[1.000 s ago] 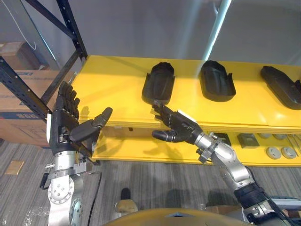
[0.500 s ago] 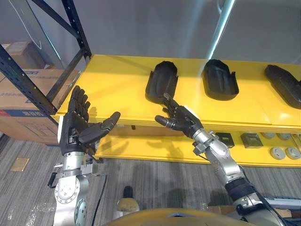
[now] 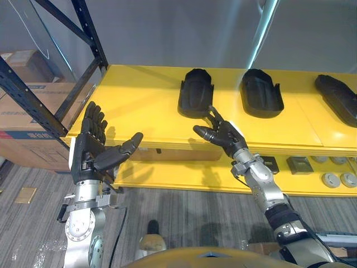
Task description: Walk over and take three plastic housings, then place them on the shelf
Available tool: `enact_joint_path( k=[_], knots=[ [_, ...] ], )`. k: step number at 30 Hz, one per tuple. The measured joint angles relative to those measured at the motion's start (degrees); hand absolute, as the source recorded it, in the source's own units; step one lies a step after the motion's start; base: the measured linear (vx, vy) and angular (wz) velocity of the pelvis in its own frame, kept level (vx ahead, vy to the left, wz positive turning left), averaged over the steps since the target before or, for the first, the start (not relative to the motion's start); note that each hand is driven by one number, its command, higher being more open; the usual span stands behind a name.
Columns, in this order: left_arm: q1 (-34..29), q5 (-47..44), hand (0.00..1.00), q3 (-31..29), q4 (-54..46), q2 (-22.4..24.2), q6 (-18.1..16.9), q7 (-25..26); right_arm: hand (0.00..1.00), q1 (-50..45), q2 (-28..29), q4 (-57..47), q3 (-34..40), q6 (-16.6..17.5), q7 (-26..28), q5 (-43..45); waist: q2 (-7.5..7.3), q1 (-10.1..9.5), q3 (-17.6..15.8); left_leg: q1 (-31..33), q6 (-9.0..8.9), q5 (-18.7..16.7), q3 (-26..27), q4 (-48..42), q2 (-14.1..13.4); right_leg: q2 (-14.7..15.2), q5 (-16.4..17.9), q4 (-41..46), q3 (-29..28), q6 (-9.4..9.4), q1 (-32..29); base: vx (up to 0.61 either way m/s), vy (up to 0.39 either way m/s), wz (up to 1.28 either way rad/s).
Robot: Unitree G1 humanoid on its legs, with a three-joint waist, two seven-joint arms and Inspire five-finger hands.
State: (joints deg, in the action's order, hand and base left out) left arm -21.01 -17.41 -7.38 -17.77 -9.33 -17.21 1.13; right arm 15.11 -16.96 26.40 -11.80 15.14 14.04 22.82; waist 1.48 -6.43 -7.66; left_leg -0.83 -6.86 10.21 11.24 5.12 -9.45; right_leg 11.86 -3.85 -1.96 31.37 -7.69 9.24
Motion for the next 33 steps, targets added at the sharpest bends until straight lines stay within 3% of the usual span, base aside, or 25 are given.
enact_joint_path(
  k=[33],
  knots=[
    [0.3, 0.1, 1.0, 3.3, 0.0, 0.6, 1.3, 0.0, 1.0, 1.6, 1.2, 0.9, -0.2, 1.1, -5.2, -4.6, 0.28, -0.09, -0.6, 0.0, 0.08, 0.2, 0.4, 0.0, -0.1, 0.0, -0.3, -0.2, 0.0, -0.08, 0.0, 0.0, 0.0, 0.0]
  ],
)
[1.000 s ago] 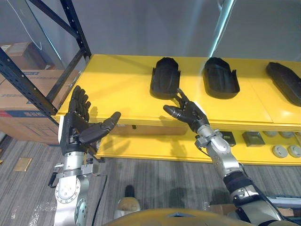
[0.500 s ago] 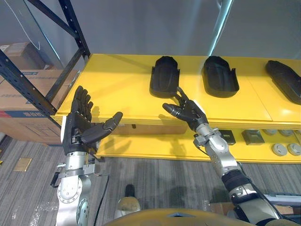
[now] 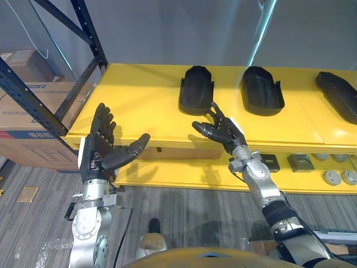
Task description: Walk over and take three plastic housings, then place them on the shelf
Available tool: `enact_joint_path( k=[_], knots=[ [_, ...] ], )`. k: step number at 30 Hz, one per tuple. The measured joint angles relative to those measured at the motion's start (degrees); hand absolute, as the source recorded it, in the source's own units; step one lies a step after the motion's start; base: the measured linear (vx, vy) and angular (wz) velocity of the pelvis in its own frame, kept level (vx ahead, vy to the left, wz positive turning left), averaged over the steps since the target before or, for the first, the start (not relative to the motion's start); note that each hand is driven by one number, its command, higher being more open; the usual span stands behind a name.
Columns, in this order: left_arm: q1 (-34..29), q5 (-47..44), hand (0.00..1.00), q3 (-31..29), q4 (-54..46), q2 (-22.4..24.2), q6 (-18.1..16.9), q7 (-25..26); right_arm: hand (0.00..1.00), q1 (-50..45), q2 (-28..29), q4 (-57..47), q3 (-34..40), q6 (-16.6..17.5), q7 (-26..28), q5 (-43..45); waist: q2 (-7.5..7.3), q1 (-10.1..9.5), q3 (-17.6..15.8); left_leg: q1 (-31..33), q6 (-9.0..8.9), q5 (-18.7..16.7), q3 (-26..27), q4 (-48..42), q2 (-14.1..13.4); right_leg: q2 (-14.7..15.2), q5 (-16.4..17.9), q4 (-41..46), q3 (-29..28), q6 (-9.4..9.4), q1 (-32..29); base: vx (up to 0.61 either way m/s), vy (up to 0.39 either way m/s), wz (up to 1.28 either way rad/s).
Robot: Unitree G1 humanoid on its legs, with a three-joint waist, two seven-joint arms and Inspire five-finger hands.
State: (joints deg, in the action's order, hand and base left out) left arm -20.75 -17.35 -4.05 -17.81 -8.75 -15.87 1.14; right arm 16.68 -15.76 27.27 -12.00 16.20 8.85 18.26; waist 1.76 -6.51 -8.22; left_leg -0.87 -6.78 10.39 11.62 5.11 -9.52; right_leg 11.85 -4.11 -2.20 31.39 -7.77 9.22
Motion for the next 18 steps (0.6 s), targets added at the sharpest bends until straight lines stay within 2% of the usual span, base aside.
enact_joint_path(
  k=[6, 14, 18],
  knots=[
    [0.0, 0.0, 1.0, -0.1, 0.0, 0.0, 0.0, 0.0, 1.0, 0.2, 0.2, 0.3, 0.0, 0.0, -2.0, -0.1, 0.09, -0.2, 0.0, 0.0, 0.0, 0.0, -0.2, 0.0, 0.0, 0.0, 0.0, 0.0, 0.3, 0.0, 0.2, 0.0, 0.0, 0.0],
    [0.0, 0.0, 1.0, -0.2, 0.0, 0.0, 0.0, 0.0, 1.0, 1.9, 0.3, 1.9, 0.0, 0.3, -1.8, -2.2, 0.28, -0.01, -0.1, 0.2, -0.06, 0.0, -0.4, 0.0, 0.1, 0.0, 0.0, 0.0, 0.5, 0.0, 0.1, 0.0, 0.0, 0.0],
    [-0.2, 0.0, 1.0, -0.4, 0.0, 0.0, 0.0, 0.0, 1.0, -3.8, 0.2, -6.4, 0.3, 0.1, 0.2, -1.9, 0.27, 0.12, -0.1, 0.3, -0.08, 0.0, -0.2, 0.0, 0.1, 0.0, 0.0, -0.2, 0.3, 0.01, -0.1, 0.0, 0.0, -0.01]
  ],
)
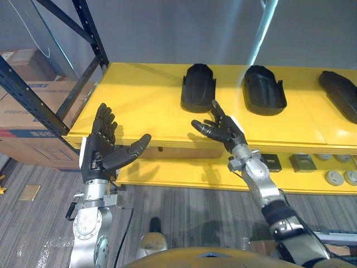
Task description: Walk over and take three plastic housings, then place them on the shelf
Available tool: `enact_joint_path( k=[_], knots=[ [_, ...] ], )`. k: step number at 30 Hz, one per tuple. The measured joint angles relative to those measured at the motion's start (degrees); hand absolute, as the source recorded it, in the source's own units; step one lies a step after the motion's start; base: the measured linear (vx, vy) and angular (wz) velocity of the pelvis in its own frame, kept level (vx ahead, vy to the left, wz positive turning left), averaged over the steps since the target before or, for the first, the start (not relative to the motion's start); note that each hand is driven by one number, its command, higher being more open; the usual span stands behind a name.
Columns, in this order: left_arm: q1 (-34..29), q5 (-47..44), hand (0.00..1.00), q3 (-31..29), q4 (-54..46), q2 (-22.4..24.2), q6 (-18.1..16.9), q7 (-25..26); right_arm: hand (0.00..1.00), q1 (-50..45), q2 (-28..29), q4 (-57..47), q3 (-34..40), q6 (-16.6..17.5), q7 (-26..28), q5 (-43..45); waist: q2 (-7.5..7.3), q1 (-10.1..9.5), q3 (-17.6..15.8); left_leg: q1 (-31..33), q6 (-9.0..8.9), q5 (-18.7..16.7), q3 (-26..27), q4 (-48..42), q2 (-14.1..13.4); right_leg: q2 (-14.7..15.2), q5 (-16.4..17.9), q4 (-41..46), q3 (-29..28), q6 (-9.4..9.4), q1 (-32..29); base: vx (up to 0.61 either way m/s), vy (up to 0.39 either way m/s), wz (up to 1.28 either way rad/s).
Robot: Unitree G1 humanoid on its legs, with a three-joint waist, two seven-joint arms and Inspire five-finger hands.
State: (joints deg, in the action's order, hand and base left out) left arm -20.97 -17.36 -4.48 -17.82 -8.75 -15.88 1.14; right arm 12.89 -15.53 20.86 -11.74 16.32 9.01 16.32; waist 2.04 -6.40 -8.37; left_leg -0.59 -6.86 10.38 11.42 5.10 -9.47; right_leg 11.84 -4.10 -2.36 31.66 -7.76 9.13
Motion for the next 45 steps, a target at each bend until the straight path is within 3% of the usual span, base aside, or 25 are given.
enact_joint_path(
  k=[5, 13, 16, 20, 23, 27, 32, 35, 41, 44, 45],
  knots=[
    [-0.6, 0.0, 1.0, -2.6, 0.0, 0.1, -0.1, 0.3, 1.0, -13.4, -0.4, -19.7, 1.3, -3.5, 8.3, 4.9, -0.2, 1.41, 0.1, -1.0, -0.41, -0.6, 1.9, 0.0, -0.1, -0.1, -0.4, -0.6, -2.1, -0.48, -0.1, 0.02, -0.001, -0.17],
    [-1.3, 0.0, 1.0, -4.0, -0.6, 0.1, -0.1, 0.3, 1.0, -22.1, 0.1, -31.1, 7.3, -6.0, 11.7, 12.2, -1.11, 3.81, 0.4, -2.7, -0.77, -2.0, 5.7, 0.0, -0.7, -0.1, -0.1, -0.7, -5.5, -0.17, -1.1, 0.02, 0.001, -0.24],
    [-1.6, -0.1, 1.0, -4.5, -0.9, 0.1, -0.3, 0.3, 1.0, -24.9, 2.5, -32.7, 10.3, -5.1, 7.6, 12.2, -1.24, 5.01, 0.6, -3.1, -1.08, -2.4, 6.5, 0.0, -1.0, -0.4, -0.1, -0.7, -6.5, -0.09, -1.3, 0.03, -0.01, -0.17],
    [-1.8, -0.2, 1.0, -4.2, -2.1, 2.6, -1.3, 0.3, 1.0, -28.5, 9.2, -32.9, 17.0, -2.3, -4.8, 12.0, -1.44, 5.82, 1.2, -3.3, -1.17, -2.6, 8.4, -0.2, -1.2, -0.5, -0.3, -0.7, -8.3, -0.35, -2.4, 0.04, -0.003, -0.2],
    [-2.0, -0.9, 1.0, -2.5, -4.6, 3.3, -5.6, 1.2, 1.0, -31.7, 12.9, -32.8, 22.7, -0.9, -17.6, 6.5, -1.31, 7.12, 1.7, -4.2, -1.49, -3.3, 10.7, -0.2, -1.2, -0.5, -0.5, -0.7, -10.7, -0.45, -3.2, 0.06, 0.007, -0.34],
    [1.2, -2.5, 1.0, 3.1, -7.5, 3.0, -9.2, 2.1, 1.0, -35.1, 13.7, -32.9, 25.0, -0.8, -25.8, 2.6, -0.44, 10.05, 2.3, -5.8, -1.72, -4.2, 14.5, -0.2, -1.3, -0.6, -1.0, -0.6, -14.5, -0.48, -4.2, 0.04, 0.013, -0.46],
    [9.0, -2.7, 1.0, 14.3, -7.4, 1.5, -9.1, 3.3, 1.0, -38.1, 14.1, -34.7, 24.1, -2.0, -30.2, -2.2, 0.64, 12.99, 3.2, -8.5, -2.5, -5.9, 21.9, -0.2, -2.4, -2.1, -1.4, -0.3, -21.5, -0.17, -7.1, 0.0, 0.007, -0.76],
    [11.7, -2.5, 1.0, 20.0, -6.1, 1.6, -8.9, 7.0, 1.0, -41.1, 14.1, -38.2, 22.7, -2.4, -30.9, -3.8, 0.6, 14.71, 3.1, -11.4, -4.05, -7.4, 29.0, -1.6, -4.0, -4.6, -2.2, -0.3, -28.2, 0.52, -9.0, 0.03, -0.01, -1.2],
    [17.7, -2.5, 1.0, 25.0, 0.7, 2.5, -8.9, 17.5, 1.0, -45.1, 13.6, -40.4, 23.8, -1.0, -27.6, -0.3, 0.05, 19.68, 2.8, -16.5, -6.55, -12.1, 40.4, -8.3, -8.2, -9.1, -3.4, -0.9, -38.2, 1.09, -9.6, -0.01, -0.031, -1.01],
    [20.1, -2.4, 1.0, 27.0, 1.2, 4.7, -8.9, 20.0, 1.0, -46.3, 13.7, -42.6, 23.9, -0.7, -25.3, 2.2, -0.09, 20.86, 2.8, -17.1, -6.62, -12.5, 42.7, -9.5, -9.3, -10.4, -3.8, -1.2, -39.5, 1.16, -10.3, -0.05, -0.034, -0.39],
    [21.0, -2.0, 1.0, 27.6, 1.5, 5.8, -8.8, 20.2, 1.0, -45.6, 13.6, -44.1, 22.5, -0.7, -24.1, 2.4, -0.08, 20.77, 2.8, -16.8, -5.88, -12.9, 42.6, -10.1, -9.8, -10.9, -4.3, -1.9, -39.8, 1.59, -10.3, -0.06, -0.038, -0.15]
  ],
)
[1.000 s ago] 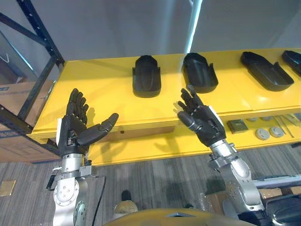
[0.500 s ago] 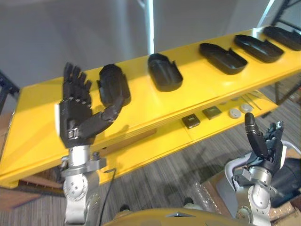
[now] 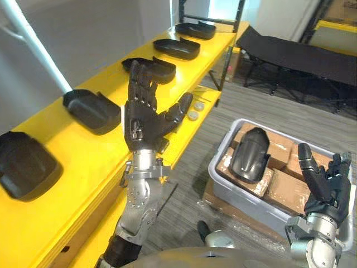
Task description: Walk over and take three plastic housings, then place them on the shelf
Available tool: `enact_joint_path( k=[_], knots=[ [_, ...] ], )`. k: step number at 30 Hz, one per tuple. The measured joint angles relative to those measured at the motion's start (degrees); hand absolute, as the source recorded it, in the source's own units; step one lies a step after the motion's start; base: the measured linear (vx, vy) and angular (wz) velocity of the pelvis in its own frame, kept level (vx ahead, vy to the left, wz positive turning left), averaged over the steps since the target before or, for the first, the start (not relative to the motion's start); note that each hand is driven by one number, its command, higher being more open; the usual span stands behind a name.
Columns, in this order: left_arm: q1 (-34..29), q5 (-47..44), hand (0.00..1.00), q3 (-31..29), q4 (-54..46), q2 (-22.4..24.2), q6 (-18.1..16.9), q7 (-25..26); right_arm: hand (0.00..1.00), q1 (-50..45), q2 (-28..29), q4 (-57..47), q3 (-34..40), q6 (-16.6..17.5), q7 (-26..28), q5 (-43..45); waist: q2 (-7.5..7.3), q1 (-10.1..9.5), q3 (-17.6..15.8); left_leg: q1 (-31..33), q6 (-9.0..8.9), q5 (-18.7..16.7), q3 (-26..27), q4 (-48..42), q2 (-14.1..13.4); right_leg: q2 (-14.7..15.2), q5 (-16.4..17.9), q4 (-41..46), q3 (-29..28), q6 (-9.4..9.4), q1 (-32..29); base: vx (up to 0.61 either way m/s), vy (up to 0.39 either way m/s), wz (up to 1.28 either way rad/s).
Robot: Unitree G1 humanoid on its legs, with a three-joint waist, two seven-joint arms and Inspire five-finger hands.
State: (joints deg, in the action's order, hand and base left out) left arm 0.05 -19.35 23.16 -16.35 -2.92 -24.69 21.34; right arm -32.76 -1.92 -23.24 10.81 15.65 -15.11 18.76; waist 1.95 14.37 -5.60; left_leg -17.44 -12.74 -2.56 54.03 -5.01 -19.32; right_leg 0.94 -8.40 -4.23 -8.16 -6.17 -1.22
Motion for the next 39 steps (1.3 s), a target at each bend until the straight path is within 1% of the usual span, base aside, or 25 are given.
enact_joint_path(
  k=[2, 4, 5, 6, 7, 8, 9, 12, 16, 20, 21, 22, 23, 24, 26, 28, 30, 32, 33, 34, 35, 36, 37, 38, 39],
  knots=[
    [0.1, 0.5, 1.0, 0.2, 0.0, 0.3, 0.2, 0.2, 1.0, 1.2, -0.1, -0.2, -1.6, 0.1, 1.1, 0.0, -0.03, -0.22, 0.0, 0.5, 1.14, -0.5, -1.7, -0.8, -0.3, -0.3, 0.0, 0.0, -0.1, 0.04, -0.2, -0.06, -0.036, -0.12],
    [-0.2, 2.3, 1.0, 0.1, -0.5, 0.2, 1.5, 0.8, 1.0, 3.8, -0.1, 0.0, -5.5, 0.0, 2.2, -0.1, -0.01, -2.65, -0.1, 3.1, 7.88, -3.5, -13.0, -4.4, -0.2, -0.8, -0.1, 0.0, -2.3, 0.75, -0.8, -0.08, -0.029, -0.41],
    [-1.1, 2.3, 1.0, -0.5, -2.0, -0.6, 2.8, 1.1, 1.0, 6.0, -0.3, 0.9, -8.0, 0.0, 3.0, -0.4, 0.03, -4.25, -0.4, 4.9, 11.6, -7.1, -22.5, -7.7, 0.5, -0.9, 0.0, -0.1, -3.8, 1.85, -0.8, -0.08, 0.034, -0.59],
    [-1.9, 2.3, 1.0, -0.9, -3.0, -0.6, 3.4, 1.3, 1.0, 7.5, -0.7, 1.8, -9.0, 0.0, 3.3, -0.4, -0.27, -5.33, -0.8, 5.7, 11.88, -9.4, -28.6, -8.9, 2.0, -0.9, 0.0, 0.0, -4.9, 1.91, -1.1, -0.11, 0.144, -0.79],
    [-4.3, 2.3, 1.0, -1.4, -5.5, -1.1, 3.9, 1.4, 1.0, 10.7, -1.9, 4.2, -10.7, 0.0, 3.5, -0.6, 1.12, -7.38, -0.5, 7.1, 12.4, -12.6, -37.2, -10.4, 4.8, -1.2, -0.4, 0.3, -6.5, 2.22, -1.8, -0.11, 0.204, -0.66],
    [-6.5, 2.3, 1.0, -2.0, -7.4, -1.5, 3.9, 0.5, 1.0, 12.8, -2.6, 6.4, -11.6, -0.2, 3.4, -0.8, 2.09, -8.32, -0.5, 7.1, 11.77, -13.6, -41.5, -10.4, 5.2, -2.0, -0.8, 0.6, -6.6, 1.64, -2.2, -0.1, 0.187, -0.55],
    [-7.6, 2.3, 1.0, -2.6, -8.5, -1.7, 3.9, -0.2, 1.0, 13.7, -2.9, 7.5, -11.8, -0.4, 3.3, -1.6, 2.56, -8.98, -0.5, 7.2, 11.33, -13.9, -42.3, -10.3, 5.5, -1.9, -1.0, 1.0, -6.9, 1.41, -2.8, -0.07, 0.144, -0.2],
    [-10.9, 1.6, 1.0, -6.3, -10.4, -2.1, 3.7, -2.1, 1.0, 14.6, -2.8, 10.4, -13.1, -1.3, 2.0, -4.4, 1.58, -12.1, -1.4, 8.5, 10.05, -14.6, -42.5, -10.5, 7.5, 0.4, -1.9, 1.0, -6.8, -0.06, -3.8, -0.08, 0.132, 0.07],
    [-13.0, 0.7, 1.0, -7.0, -10.4, -2.1, 2.9, -3.7, 1.0, 12.4, -2.6, 10.4, -14.9, -1.5, 0.3, -3.8, 0.31, -12.78, -2.3, 9.1, 7.52, -16.6, -45.1, -11.6, 8.6, 1.2, -1.7, 3.6, -6.2, -0.63, -4.7, -0.09, 0.113, 0.1],
    [-14.4, 0.7, 1.0, -3.4, -10.4, -2.7, 1.1, -5.9, 1.0, 3.8, -0.2, 5.8, -15.6, -1.2, 0.3, -3.6, -1.43, -12.75, -5.3, 9.5, 7.57, -20.9, -43.5, -18.9, 9.9, 1.4, -1.0, 10.4, -6.2, -1.05, -6.8, -0.2, 0.095, -0.44],
    [-14.9, 1.0, 1.0, -2.9, -10.4, -3.6, 1.0, -5.9, 1.0, 0.9, -0.4, 4.7, -15.6, -0.4, 1.7, -1.3, -2.23, -12.47, -5.7, 10.3, 8.29, -21.9, -42.2, -21.6, 10.5, 2.4, -0.5, 9.3, -5.9, -0.52, -6.9, -0.28, 0.14, -0.67],
    [-15.2, 1.3, 1.0, -2.7, -10.3, -3.9, 1.1, -5.9, 1.0, 0.5, -0.6, 4.7, -15.5, -0.1, 2.4, 0.3, -2.34, -12.25, -6.1, 10.6, 8.64, -21.9, -40.9, -22.1, 10.5, 3.9, 1.8, 9.2, -2.5, 0.27, -7.4, -0.29, 0.129, -0.62],
    [-15.6, 1.5, 1.0, -2.8, -10.4, -3.9, 1.0, -5.9, 1.0, 0.6, -0.7, 4.8, -15.4, -0.1, 2.6, 1.4, -1.62, -12.46, -6.3, 11.0, 9.16, -21.4, -39.8, -22.0, 9.9, 5.0, 3.9, 10.1, 0.9, 3.03, -8.7, -0.26, 0.045, -0.78],
    [-15.9, 1.5, 1.0, -3.9, -10.4, -4.1, 1.2, -5.6, 1.0, 2.1, -0.9, 4.9, -15.9, 0.0, 2.8, 2.4, -1.15, -12.63, -6.4, 12.0, 9.46, -20.4, -37.3, -21.9, 8.7, 7.0, 4.5, 18.1, 6.1, 3.91, -12.5, -0.23, 0.014, -0.66],
    [-15.7, 1.4, 1.0, -5.2, -9.8, -4.1, 1.5, -5.1, 1.0, 4.9, -2.4, 5.8, -19.1, 0.1, 1.9, 1.7, -0.87, -12.85, -6.3, 12.1, 9.12, -19.1, -36.5, -21.5, 7.2, 9.2, 5.3, 27.0, 8.0, 4.91, -13.5, -0.16, -0.028, -0.44],
    [-15.6, 0.2, 1.0, -6.5, -8.5, -4.4, 1.5, -5.1, 1.0, 9.0, -3.7, 9.0, -22.8, 0.3, 0.5, -0.1, -0.67, -13.38, -6.1, 12.2, 8.24, -18.3, -35.7, -21.2, 5.4, 11.6, 6.0, 31.0, 8.0, 5.03, -12.5, -0.08, -0.089, -0.39],
    [-15.5, -3.1, 1.0, -8.1, -6.2, -5.0, 2.4, -5.8, 1.0, 14.8, -3.7, 15.3, -27.1, -0.2, -1.2, -2.9, -0.56, -14.82, -5.9, 13.3, 5.72, -16.7, -34.8, -20.9, 2.3, 16.3, 6.3, 34.4, 7.8, 5.07, -11.9, -0.07, -0.242, -0.41],
    [-16.0, -5.4, 1.0, -8.9, -4.8, -5.4, 2.6, -6.5, 1.0, 15.7, -2.9, 17.8, -28.0, -0.7, -1.8, -3.9, -0.71, -15.57, -5.8, 14.6, 3.18, -15.3, -34.8, -20.9, -0.4, 18.5, 6.2, 35.3, 7.9, 4.96, -11.4, -0.01, -0.399, -0.21],
    [-16.1, -6.1, 1.0, -9.1, -4.3, -5.6, 2.6, -6.5, 1.0, 15.7, -2.4, 18.4, -27.9, -0.7, -2.0, -4.2, -1.05, -15.6, -5.7, 15.2, 1.77, -14.6, -35.1, -21.0, -1.7, 19.1, 5.7, 34.5, 8.6, 4.13, -10.5, 0.03, -0.461, -0.21],
    [-16.1, -7.5, 1.0, -9.3, -4.1, -5.9, 2.6, -6.5, 1.0, 15.0, -2.3, 18.7, -27.9, -0.7, -2.0, -4.4, -1.83, -15.54, -5.6, 15.2, 0.11, -13.7, -35.2, -20.8, -2.7, 19.4, 4.1, 32.2, 10.2, 2.03, -8.9, 0.06, -0.521, -0.29],
    [-16.1, -7.6, 1.0, -9.5, -3.5, -5.8, 2.6, -6.5, 1.0, 14.4, -2.9, 19.0, -27.4, -0.8, -1.7, -4.4, -2.45, -15.43, -5.2, 15.0, -1.5, -12.5, -35.6, -20.1, -4.4, 18.5, 10.1, 29.9, 14.0, -5.67, -6.9, 0.07, -0.564, -0.49],
    [-16.1, -7.5, 1.0, -9.4, -2.9, -5.0, 2.8, -6.3, 1.0, 14.9, -4.3, 19.0, -25.9, -1.5, -1.5, -5.0, -1.52, -14.7, -5.2, 15.2, -1.32, -11.0, -36.5, -19.2, -6.4, 16.6, 15.2, 28.9, 16.9, -7.15, -6.7, 0.07, -0.571, -0.5],
    [-16.0, -7.5, 1.0, -9.2, -2.4, -4.0, 3.2, -6.2, 1.0, 15.4, -5.4, 19.1, -25.2, -2.0, -1.5, -5.0, -0.44, -13.88, -5.5, 15.4, -0.81, -9.9, -37.5, -18.9, -7.5, 15.4, 16.8, 29.0, 17.4, -6.74, -6.9, 0.06, -0.555, -0.33],
    [-15.8, -7.7, 1.0, -7.8, -1.1, -2.1, 4.8, -5.4, 1.0, 15.7, -7.8, 19.8, -23.4, -2.8, -1.5, -5.0, 1.49, -12.12, -5.7, 16.4, 2.75, -6.4, -39.3, -18.9, -8.9, 13.4, 17.5, 29.9, 17.7, -5.38, -7.3, 0.06, -0.576, -0.22],
    [-16.2, -8.1, 1.0, -5.6, -0.8, -1.4, 5.5, -5.2, 1.0, 15.3, -9.6, 20.8, -21.2, -3.0, -1.5, -4.8, 1.51, -11.08, -5.7, 17.0, 6.06, -1.1, -39.5, -19.4, -9.0, 12.7, 18.0, 29.8, 17.5, -4.11, -7.3, 0.05, -0.463, -0.19]
  ],
)
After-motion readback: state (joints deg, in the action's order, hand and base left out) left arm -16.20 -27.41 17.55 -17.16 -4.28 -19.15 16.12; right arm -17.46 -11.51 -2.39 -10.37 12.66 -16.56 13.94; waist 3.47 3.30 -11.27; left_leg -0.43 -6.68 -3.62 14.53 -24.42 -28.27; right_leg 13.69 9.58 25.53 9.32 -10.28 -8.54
